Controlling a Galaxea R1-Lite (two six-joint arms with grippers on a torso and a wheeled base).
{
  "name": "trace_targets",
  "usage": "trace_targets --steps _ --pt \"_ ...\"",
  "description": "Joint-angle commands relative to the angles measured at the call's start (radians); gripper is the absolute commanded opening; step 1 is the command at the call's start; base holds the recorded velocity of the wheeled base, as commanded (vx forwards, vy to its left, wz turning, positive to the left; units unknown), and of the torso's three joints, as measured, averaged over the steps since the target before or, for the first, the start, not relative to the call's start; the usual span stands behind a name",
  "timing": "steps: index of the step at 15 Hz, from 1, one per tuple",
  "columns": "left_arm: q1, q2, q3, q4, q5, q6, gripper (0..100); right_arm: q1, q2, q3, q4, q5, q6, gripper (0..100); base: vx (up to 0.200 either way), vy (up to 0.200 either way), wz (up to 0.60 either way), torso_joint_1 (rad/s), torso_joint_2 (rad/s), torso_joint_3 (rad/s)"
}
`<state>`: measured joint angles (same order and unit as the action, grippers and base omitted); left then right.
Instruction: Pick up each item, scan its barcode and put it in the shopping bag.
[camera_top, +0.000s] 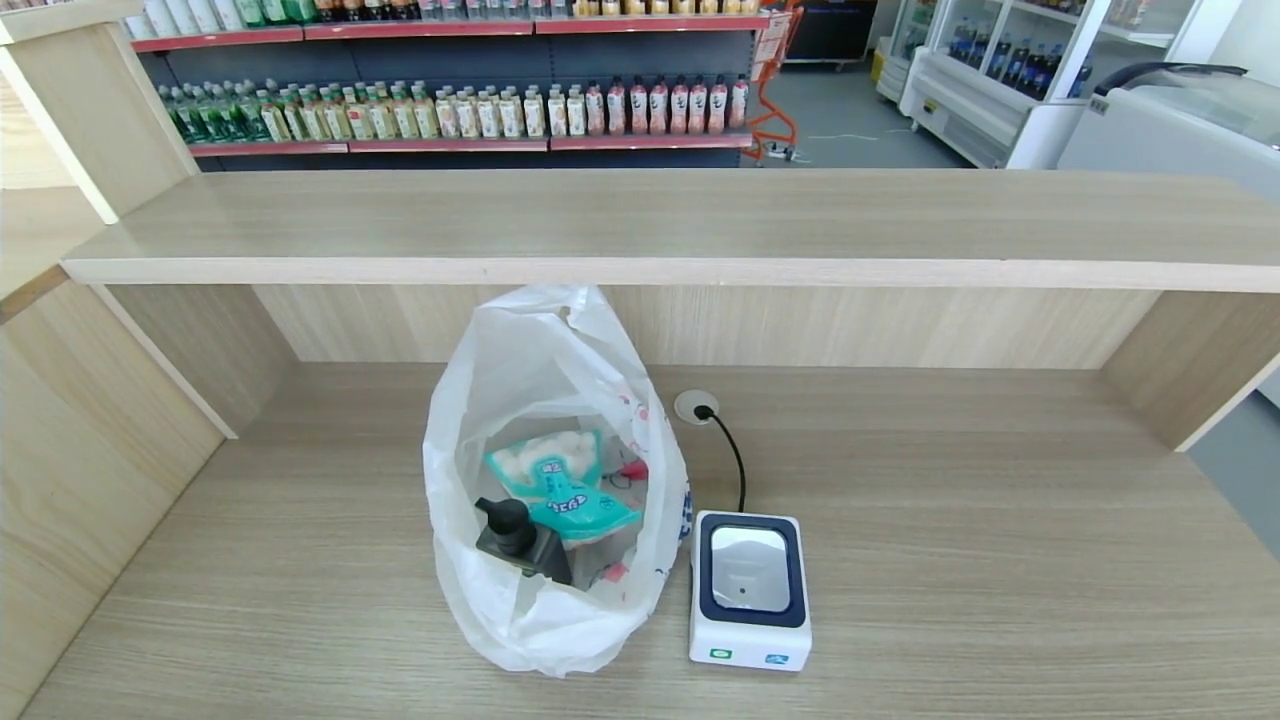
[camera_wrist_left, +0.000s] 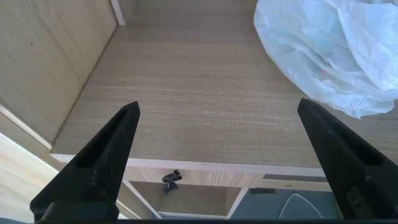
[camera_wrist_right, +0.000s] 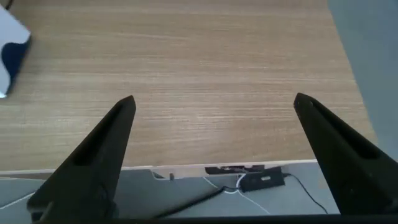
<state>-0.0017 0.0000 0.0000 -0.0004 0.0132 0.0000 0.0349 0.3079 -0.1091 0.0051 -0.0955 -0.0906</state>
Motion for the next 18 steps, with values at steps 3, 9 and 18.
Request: trace_targets --steps 3,9,18 --pt "0.0 0.0 0.0 0.0 0.001 0.0 100 -0.044 -0.308 0.109 -0.077 0.171 -0.027 100 0.0 0.0 0.0 0.0 0.0 0.0" --pt "0.0 0.002 0.0 -0.001 0.001 0.0 100 -0.044 -0.308 0.109 -0.076 0.143 0.031 100 0.0 0.0 0.0 0.0 0.0 0.0" --pt "0.0 0.0 0.0 0.0 0.001 0.0 100 -0.043 -0.308 0.109 -0.063 0.148 0.029 100 0.0 0.0 0.0 0.0 0.0 0.0"
